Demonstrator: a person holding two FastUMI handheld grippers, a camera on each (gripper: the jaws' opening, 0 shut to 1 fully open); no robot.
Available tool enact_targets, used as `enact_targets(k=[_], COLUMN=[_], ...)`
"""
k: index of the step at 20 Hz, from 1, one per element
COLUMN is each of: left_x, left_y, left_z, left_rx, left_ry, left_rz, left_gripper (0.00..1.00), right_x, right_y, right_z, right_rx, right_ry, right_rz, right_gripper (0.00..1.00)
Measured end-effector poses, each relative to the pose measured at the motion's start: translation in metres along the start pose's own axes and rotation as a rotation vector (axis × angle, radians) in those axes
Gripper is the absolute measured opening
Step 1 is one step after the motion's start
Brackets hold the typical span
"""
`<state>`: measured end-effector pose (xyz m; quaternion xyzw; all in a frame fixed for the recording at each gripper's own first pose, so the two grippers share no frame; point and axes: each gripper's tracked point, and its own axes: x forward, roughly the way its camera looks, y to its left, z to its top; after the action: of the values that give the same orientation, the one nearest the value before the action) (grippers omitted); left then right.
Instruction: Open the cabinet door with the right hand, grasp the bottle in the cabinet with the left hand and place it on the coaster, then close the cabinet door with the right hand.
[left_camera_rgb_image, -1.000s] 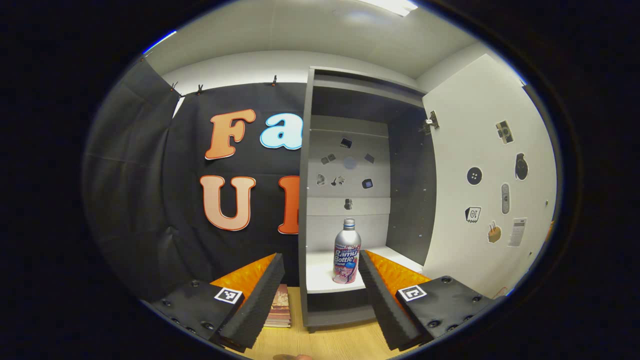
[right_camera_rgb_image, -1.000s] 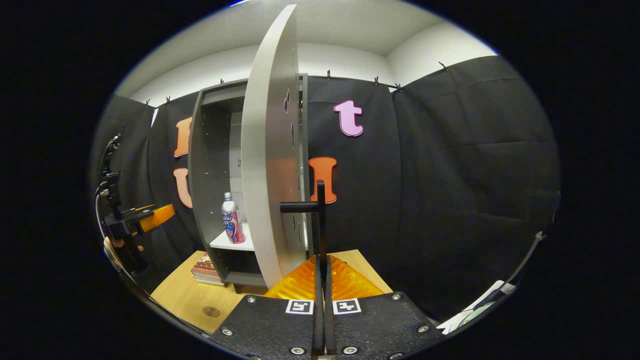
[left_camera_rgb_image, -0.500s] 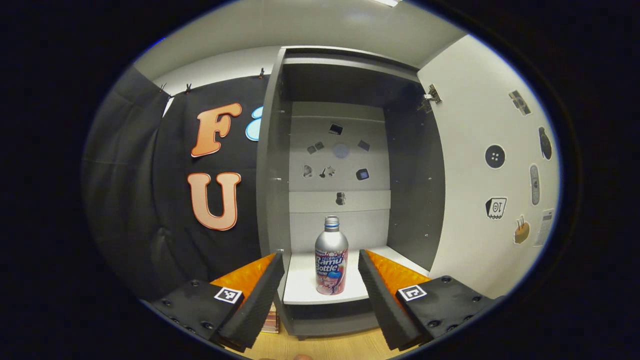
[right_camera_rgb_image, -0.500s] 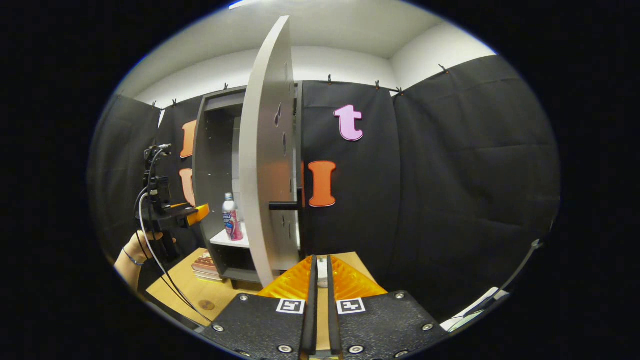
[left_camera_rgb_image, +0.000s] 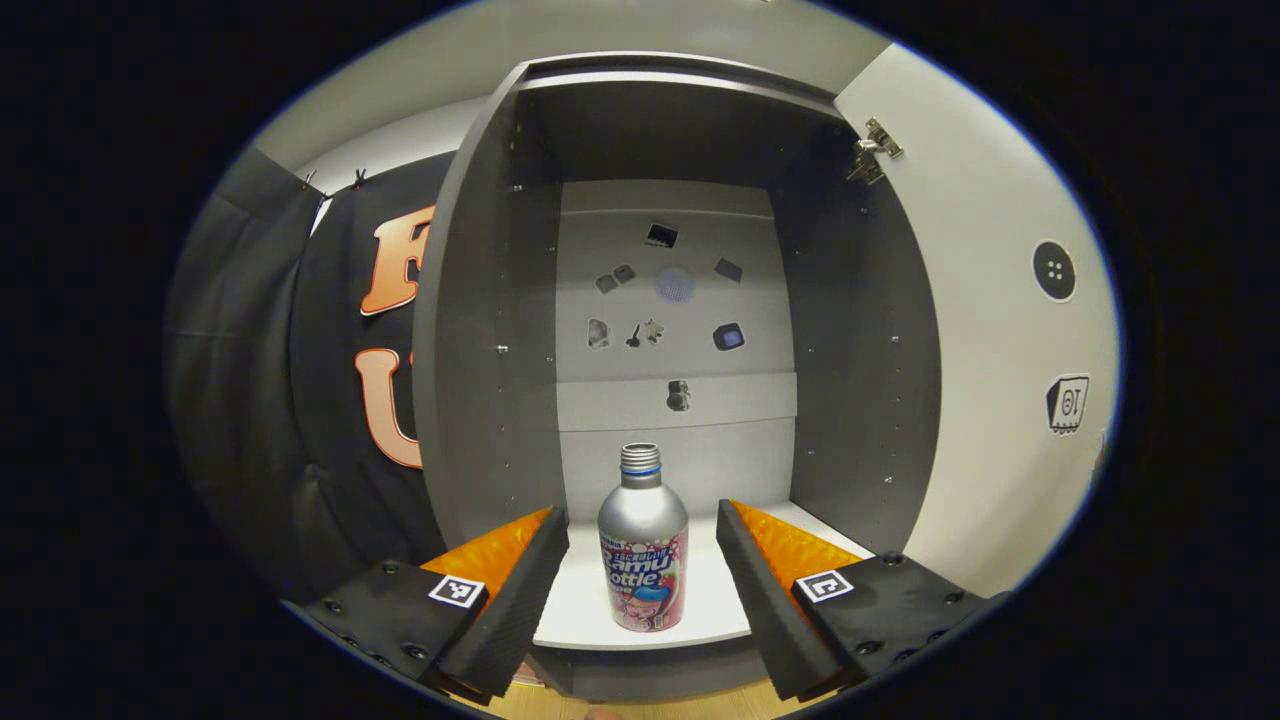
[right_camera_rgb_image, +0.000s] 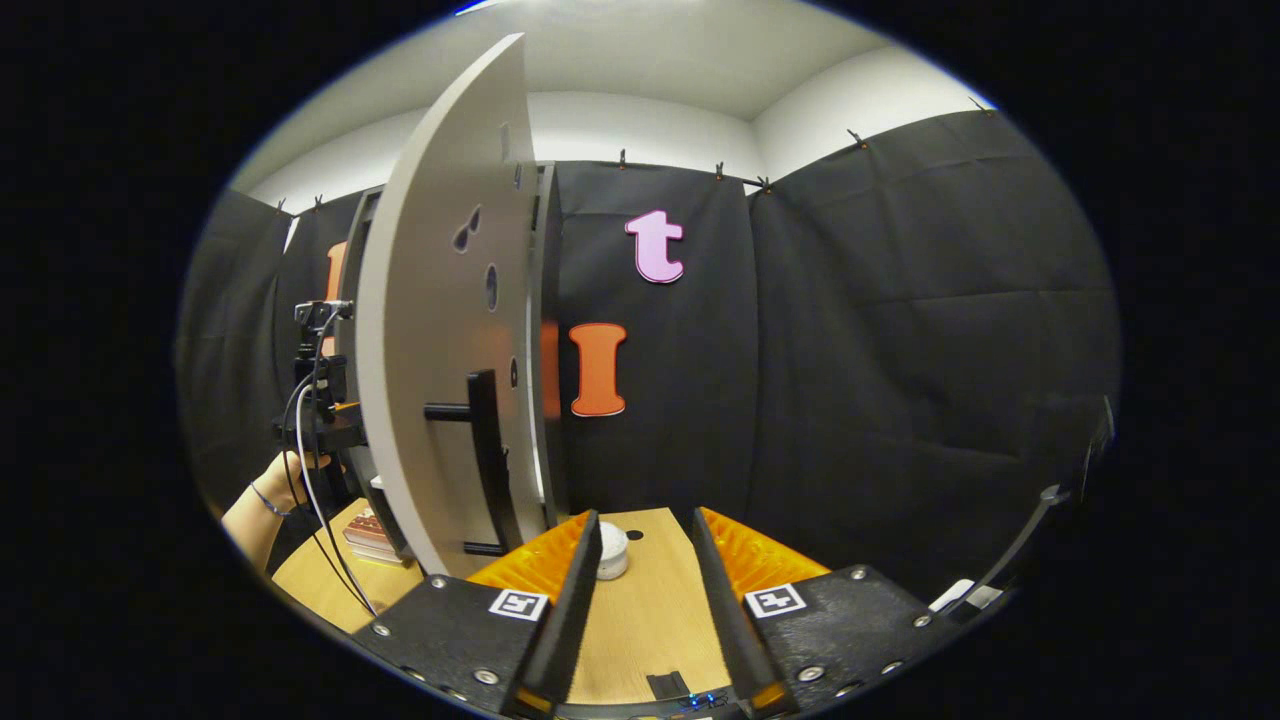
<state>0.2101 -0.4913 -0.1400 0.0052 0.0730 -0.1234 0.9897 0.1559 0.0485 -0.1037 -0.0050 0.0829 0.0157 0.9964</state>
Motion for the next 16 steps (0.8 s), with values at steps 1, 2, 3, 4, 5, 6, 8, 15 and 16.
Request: enact_targets(k=[1, 2, 3, 4, 5, 6, 8, 15, 16], left_x=[0.005, 0.012, 0.018, 0.024, 0.029, 0.034, 0.043, 0.055, 0.053], left_y=[0.002, 0.002, 0.003, 0.003, 0.004, 0.004, 0.003, -0.002, 0.0], left_z=[-0.001, -0.004, -0.005, -0.008, -0.011, -0.015, -0.02, -0.027, -0.028], left_rx=[-0.004, -0.005, -0.004, 0.001, 0.005, 0.008, 0.012, 0.028, 0.036], left_ry=[0.002, 0.005, 0.009, 0.014, 0.02, 0.026, 0.035, 0.054, 0.056], left_rz=[0.005, 0.006, 0.008, 0.011, 0.012, 0.014, 0.013, 0.008, 0.015], left_gripper=[0.97, 0.97, 0.97, 0.97, 0.97, 0.97, 0.97, 0.84, 0.86], right_x=[0.001, 0.002, 0.002, 0.003, 0.005, 0.006, 0.007, 0.01, 0.009], right_y=[-0.001, -0.004, -0.005, -0.006, -0.007, -0.008, -0.009, -0.013, -0.013], right_z=[-0.001, -0.002, -0.002, -0.004, -0.003, -0.004, -0.005, -0.009, -0.011], right_rx=[0.003, 0.009, 0.014, 0.019, 0.023, 0.026, 0.031, 0.039, 0.043], right_ry=[0.001, 0.003, 0.006, 0.011, 0.015, 0.018, 0.026, 0.042, 0.045], right_rz=[-0.008, -0.014, -0.02, -0.026, -0.032, -0.038, -0.047, -0.058, -0.059], right_gripper=[0.64, 0.79, 0.84, 0.94, 0.93, 0.93, 0.93, 0.93, 0.93])
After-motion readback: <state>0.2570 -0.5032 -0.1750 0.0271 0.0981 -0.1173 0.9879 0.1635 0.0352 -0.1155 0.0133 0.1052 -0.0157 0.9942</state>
